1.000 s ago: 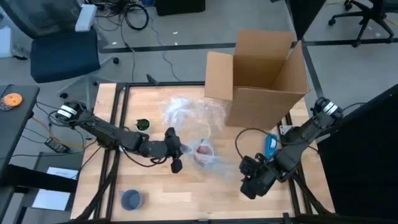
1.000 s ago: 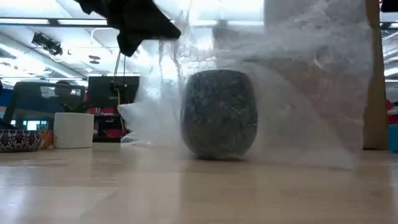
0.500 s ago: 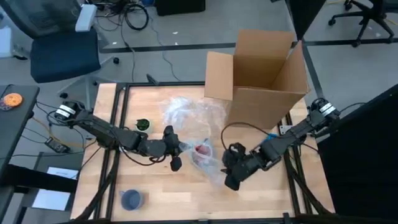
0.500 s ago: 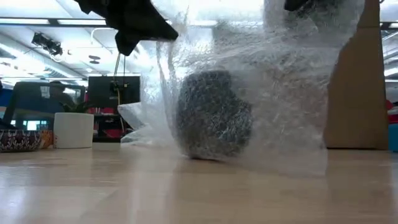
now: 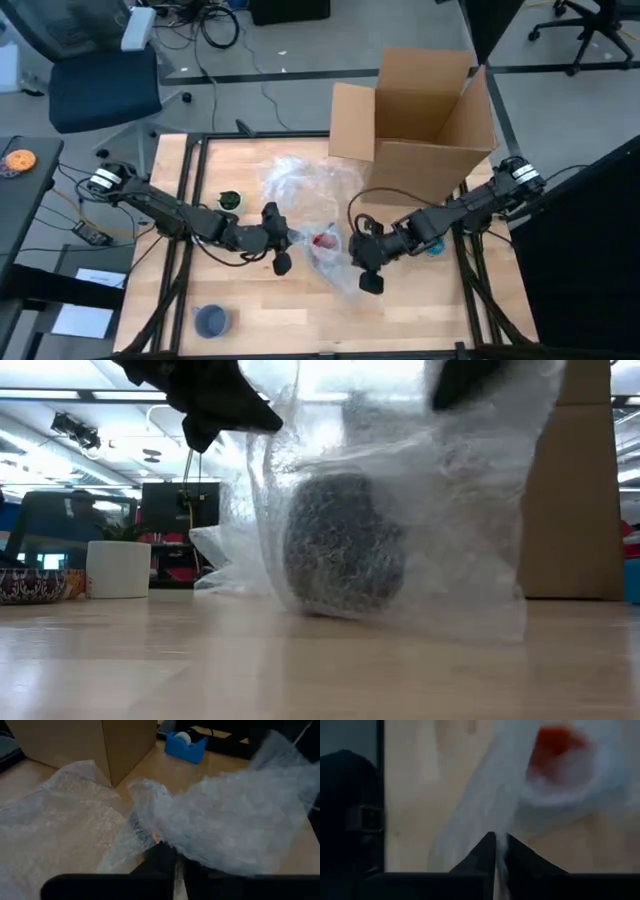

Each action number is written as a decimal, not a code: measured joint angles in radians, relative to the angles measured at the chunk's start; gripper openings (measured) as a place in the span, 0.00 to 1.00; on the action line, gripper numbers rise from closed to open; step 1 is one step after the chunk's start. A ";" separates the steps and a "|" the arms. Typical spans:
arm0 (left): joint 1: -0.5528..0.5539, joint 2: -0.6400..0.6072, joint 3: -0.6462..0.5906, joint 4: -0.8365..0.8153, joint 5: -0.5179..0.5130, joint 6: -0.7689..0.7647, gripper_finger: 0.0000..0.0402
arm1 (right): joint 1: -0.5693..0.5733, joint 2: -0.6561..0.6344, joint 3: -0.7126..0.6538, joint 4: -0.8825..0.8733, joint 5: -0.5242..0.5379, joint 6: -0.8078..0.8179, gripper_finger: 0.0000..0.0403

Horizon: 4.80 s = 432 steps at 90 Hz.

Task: Wrap mug
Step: Wrap the black mug with bubble wrap

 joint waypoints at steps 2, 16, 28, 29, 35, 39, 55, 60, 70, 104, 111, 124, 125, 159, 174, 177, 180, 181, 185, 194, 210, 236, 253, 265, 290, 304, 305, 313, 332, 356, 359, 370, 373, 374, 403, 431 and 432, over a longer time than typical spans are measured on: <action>0.000 0.000 0.000 0.000 0.001 0.000 0.00 | -0.012 0.000 0.007 0.001 0.002 -0.026 0.00; 0.000 0.000 0.000 0.000 0.001 0.000 0.00 | -0.088 0.000 0.050 0.037 0.033 -0.198 0.00; 0.000 0.000 0.000 0.000 0.005 0.001 0.00 | -0.145 0.000 0.051 0.137 0.010 -0.309 0.00; 0.000 0.000 0.000 0.000 0.005 0.001 0.00 | -0.150 0.001 0.051 0.145 0.006 -0.316 0.00; 0.000 0.000 0.000 0.000 0.005 0.001 0.00 | -0.175 0.006 0.052 0.168 -0.015 -0.345 0.00; 0.000 0.000 0.000 0.000 0.005 0.001 0.00 | -0.190 0.013 0.052 0.169 -0.023 -0.358 0.00; -0.007 0.000 0.000 0.001 0.008 0.001 0.00 | -0.235 0.058 0.052 0.243 -0.073 -0.422 0.00; -0.011 0.000 0.000 -0.002 0.008 0.000 0.00 | -0.245 0.081 0.052 0.262 -0.105 -0.441 0.00; -0.019 0.000 0.000 -0.002 0.008 0.000 0.00 | -0.257 0.126 0.052 0.334 -0.152 -0.469 0.00; -0.025 0.000 0.000 -0.012 0.007 0.005 0.00 | -0.267 0.201 0.051 0.452 -0.243 -0.515 0.00; -0.025 0.000 0.000 -0.015 0.004 0.006 0.00 | -0.267 0.205 0.051 0.461 -0.230 -0.515 0.00; -0.024 0.000 0.000 -0.023 -0.010 0.010 0.00 | -0.266 0.200 0.051 0.465 -0.159 -0.544 0.00; -0.024 0.000 0.000 -0.024 -0.010 0.010 0.00 | -0.266 0.199 0.051 0.466 -0.154 -0.546 0.00; -0.016 0.000 0.000 -0.028 -0.050 0.009 0.00 | -0.247 0.084 0.051 0.449 -0.085 -0.540 0.00; -0.015 0.000 0.000 -0.024 -0.045 0.010 0.00 | -0.227 0.038 0.051 0.409 -0.067 -0.537 0.00; -0.015 0.000 0.000 -0.020 -0.039 0.011 0.00 | -0.219 0.025 0.051 0.399 -0.064 -0.529 0.00; -0.016 0.000 0.000 -0.017 -0.026 0.014 0.00 | -0.208 0.012 0.051 0.391 -0.064 -0.519 0.00; -0.016 0.000 0.000 -0.017 -0.020 0.014 0.00 | -0.204 0.008 0.051 0.386 -0.064 -0.515 0.00; -0.016 0.000 0.000 -0.012 0.011 0.021 0.00 | -0.185 -0.006 0.051 0.359 -0.066 -0.493 0.00; -0.016 0.001 0.000 0.018 0.108 0.038 0.00 | -0.128 -0.032 0.051 0.295 -0.092 -0.439 0.00; -0.016 0.001 0.000 0.126 0.278 0.114 0.00 | 0.007 -0.043 0.051 0.250 -0.098 -0.305 0.00; -0.011 0.023 0.000 0.201 0.278 0.161 0.00 | 0.193 -0.005 0.029 0.268 0.120 -0.129 0.00; -0.012 0.107 0.001 0.282 0.351 0.160 0.00 | 0.257 0.014 -0.007 0.288 0.227 -0.027 0.00; -0.004 0.167 0.001 0.326 0.365 0.159 0.00 | 0.266 0.034 -0.015 0.264 0.252 0.017 0.00; 0.043 0.212 0.063 0.381 0.440 0.176 0.00 | 0.257 0.041 -0.015 0.269 0.257 0.015 0.01; 0.061 0.256 0.101 0.375 0.476 0.189 0.00 | 0.250 0.028 -0.015 0.256 0.253 -0.022 0.04; 0.062 0.260 0.104 0.374 0.482 0.189 0.00 | 0.250 0.025 -0.015 0.256 0.253 -0.022 0.04; 0.069 0.299 0.133 0.369 0.509 0.189 0.00 | 0.251 -0.001 -0.009 0.253 0.257 -0.040 0.07; 0.079 0.362 0.193 0.365 0.514 0.234 0.00 | 0.246 -0.021 -0.007 0.185 0.295 -0.020 0.18; 0.082 0.388 0.232 0.369 0.547 0.290 0.00 | 0.179 -0.010 -0.007 0.066 0.350 0.131 0.32; 0.082 0.389 0.232 0.365 0.547 0.291 0.00 | 0.170 -0.010 -0.007 0.083 0.310 0.137 0.33; 0.083 0.394 0.232 0.373 0.547 0.316 0.00 | 0.143 -0.008 -0.007 0.143 0.236 0.145 0.35; 0.083 0.394 0.232 0.376 0.547 0.323 0.00 | 0.135 -0.008 -0.007 0.153 0.225 0.142 0.35; 0.083 0.394 0.232 0.376 0.546 0.325 0.00 | 0.133 -0.008 -0.007 0.155 0.221 0.140 0.35; 0.086 0.394 0.232 0.367 0.527 0.345 0.00 | 0.111 -0.008 -0.007 0.185 0.111 0.141 0.33; 0.087 0.394 0.232 0.396 0.525 0.353 0.06 | 0.091 -0.008 -0.007 0.178 0.132 0.149 0.26; 0.087 0.394 0.232 0.397 0.525 0.353 0.07 | 0.090 -0.008 -0.007 0.178 0.133 0.148 0.25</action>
